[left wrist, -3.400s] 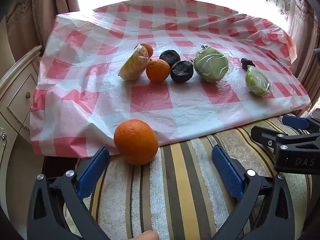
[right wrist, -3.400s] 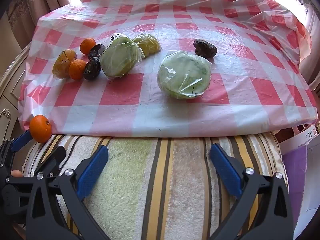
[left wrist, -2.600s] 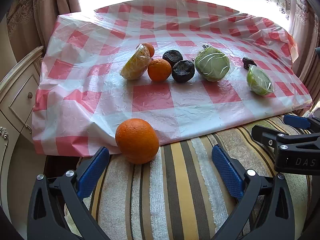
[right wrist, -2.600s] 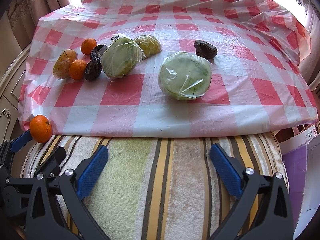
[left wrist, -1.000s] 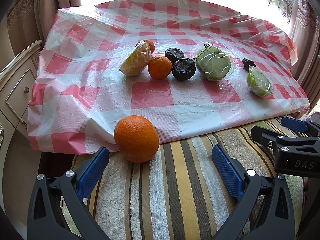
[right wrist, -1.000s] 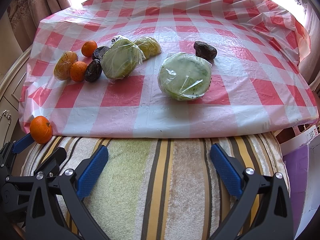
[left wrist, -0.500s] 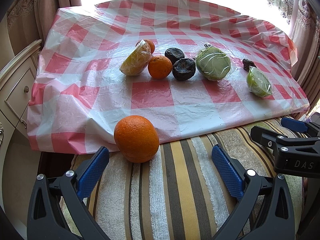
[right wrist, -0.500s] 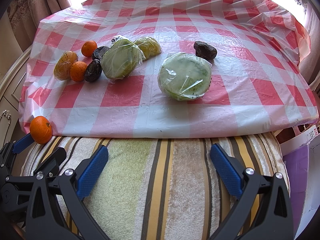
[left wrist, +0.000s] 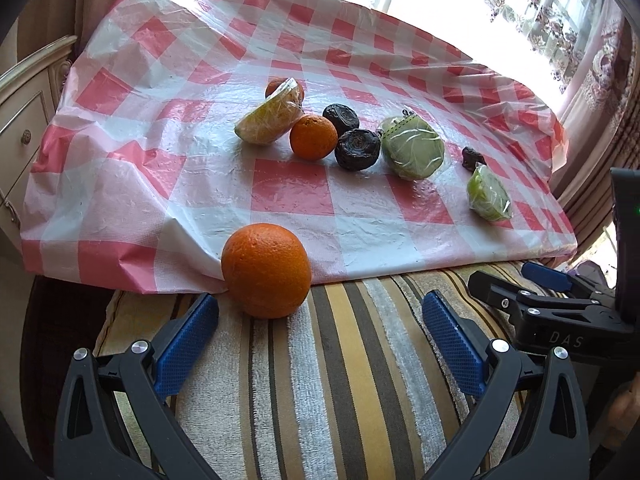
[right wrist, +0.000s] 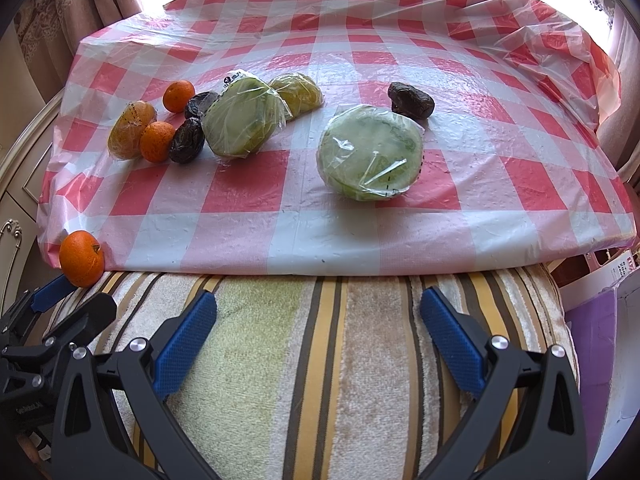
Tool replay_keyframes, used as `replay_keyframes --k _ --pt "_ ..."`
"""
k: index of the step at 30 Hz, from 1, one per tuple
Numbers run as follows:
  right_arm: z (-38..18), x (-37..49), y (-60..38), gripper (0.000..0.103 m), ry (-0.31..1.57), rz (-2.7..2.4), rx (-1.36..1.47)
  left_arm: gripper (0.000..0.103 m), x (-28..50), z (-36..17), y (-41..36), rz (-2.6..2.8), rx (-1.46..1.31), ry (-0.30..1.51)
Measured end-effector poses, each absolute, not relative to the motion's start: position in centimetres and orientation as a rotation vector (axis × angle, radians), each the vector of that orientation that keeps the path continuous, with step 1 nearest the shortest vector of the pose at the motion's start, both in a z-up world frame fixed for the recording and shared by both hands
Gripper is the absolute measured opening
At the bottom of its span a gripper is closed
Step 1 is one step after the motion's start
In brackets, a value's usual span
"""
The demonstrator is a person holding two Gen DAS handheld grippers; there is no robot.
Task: Organize fruits
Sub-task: 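Grasp the orange with the left gripper while the right gripper grasps the wrapped cabbage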
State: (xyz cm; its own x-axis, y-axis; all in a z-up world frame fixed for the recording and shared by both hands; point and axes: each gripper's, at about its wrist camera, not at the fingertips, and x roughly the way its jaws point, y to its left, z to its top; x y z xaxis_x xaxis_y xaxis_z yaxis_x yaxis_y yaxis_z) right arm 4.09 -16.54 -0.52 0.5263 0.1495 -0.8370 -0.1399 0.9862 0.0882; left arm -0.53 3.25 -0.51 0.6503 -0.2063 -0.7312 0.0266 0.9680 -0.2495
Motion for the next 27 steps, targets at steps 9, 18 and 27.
replay_keyframes --k 9,18,27 --pt "-0.2 4.4 -17.4 0.102 1.044 0.255 0.023 0.071 -0.9 0.5 4.6 -0.106 -0.307 0.799" --pt "2.1 4.6 -20.2 0.102 0.922 0.225 0.070 0.044 0.2 0.6 4.7 -0.024 -0.250 0.829" --pt "2.4 9.3 -19.6 0.101 0.892 0.170 0.010 0.040 -0.4 1.2 4.4 0.004 -0.210 0.786"
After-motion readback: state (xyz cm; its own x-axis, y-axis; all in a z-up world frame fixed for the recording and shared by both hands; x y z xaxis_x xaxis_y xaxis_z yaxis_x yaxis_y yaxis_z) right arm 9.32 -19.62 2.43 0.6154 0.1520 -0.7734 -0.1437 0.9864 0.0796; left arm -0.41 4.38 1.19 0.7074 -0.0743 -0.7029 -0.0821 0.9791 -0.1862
